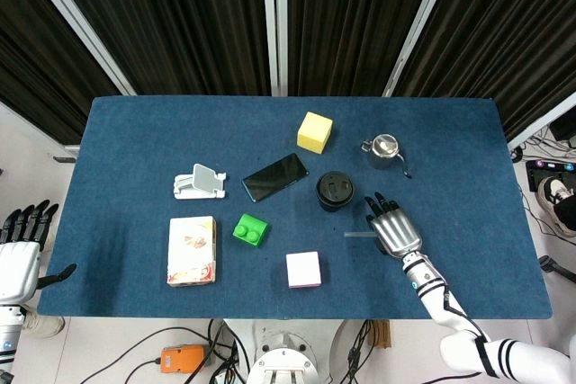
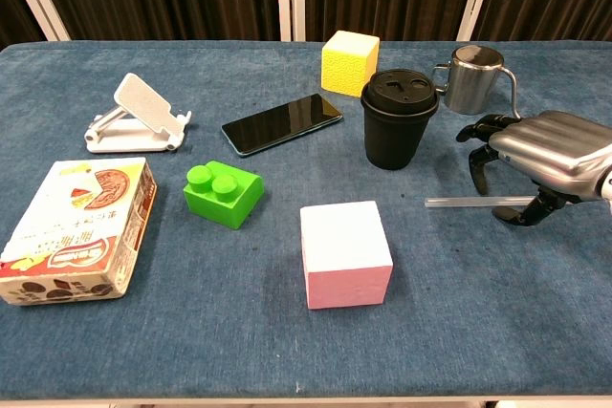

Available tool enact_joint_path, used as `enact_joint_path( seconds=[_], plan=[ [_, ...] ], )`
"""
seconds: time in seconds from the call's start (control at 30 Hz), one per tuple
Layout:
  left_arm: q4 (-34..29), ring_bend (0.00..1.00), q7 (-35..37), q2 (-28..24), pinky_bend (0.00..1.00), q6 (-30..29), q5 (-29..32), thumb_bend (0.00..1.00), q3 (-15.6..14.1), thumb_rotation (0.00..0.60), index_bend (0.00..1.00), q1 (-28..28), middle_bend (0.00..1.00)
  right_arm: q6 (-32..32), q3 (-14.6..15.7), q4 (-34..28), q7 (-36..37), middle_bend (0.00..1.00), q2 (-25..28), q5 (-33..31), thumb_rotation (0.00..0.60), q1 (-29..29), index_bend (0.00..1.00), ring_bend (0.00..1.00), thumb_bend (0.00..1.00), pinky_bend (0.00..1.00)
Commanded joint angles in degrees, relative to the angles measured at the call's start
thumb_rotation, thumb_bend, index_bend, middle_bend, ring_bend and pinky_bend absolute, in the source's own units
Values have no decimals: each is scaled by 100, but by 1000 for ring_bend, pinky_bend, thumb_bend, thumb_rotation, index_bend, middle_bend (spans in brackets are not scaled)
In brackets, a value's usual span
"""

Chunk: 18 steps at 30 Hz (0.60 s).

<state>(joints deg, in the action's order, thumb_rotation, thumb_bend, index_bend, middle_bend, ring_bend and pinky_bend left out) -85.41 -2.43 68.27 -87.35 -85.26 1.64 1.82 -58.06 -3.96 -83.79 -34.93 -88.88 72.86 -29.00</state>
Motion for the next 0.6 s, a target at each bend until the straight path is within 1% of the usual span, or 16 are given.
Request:
enact_joint_path(
  seconds=[0.03, 0.37, 0.47, 0.53, 0.6],
  plan=[
    [16, 0, 8, 3, 0, -5, 7, 0, 2, 600, 0, -7, 41, 41, 7, 18, 14, 176, -22, -54, 600, -23, 553, 126, 550, 297],
    [110, 0, 77, 38, 0, -16, 23, 0, -3, 600, 0, -37, 42, 4, 19, 41, 83, 191, -49, -105, 600, -75, 591, 126, 558, 292],
    [123, 0, 92, 36, 0, -25, 20, 0, 2, 600, 0, -39, 41, -119, -21, -75, 324, 200, 38, -20, 600, -43, 608, 126, 560, 292],
    [121, 0, 97, 29, 0, -30, 17, 0, 9, 600, 0, -38, 41, -341, -85, -210, 594, 210, 164, 151, 600, 9, 621, 126, 576, 292],
    [108, 0, 94, 19, 0, -37, 2, 0, 15, 600, 0, -30, 41, -584, -191, -484, 1029, 220, 373, 314, 600, 84, 634, 130, 588, 295]
  ],
)
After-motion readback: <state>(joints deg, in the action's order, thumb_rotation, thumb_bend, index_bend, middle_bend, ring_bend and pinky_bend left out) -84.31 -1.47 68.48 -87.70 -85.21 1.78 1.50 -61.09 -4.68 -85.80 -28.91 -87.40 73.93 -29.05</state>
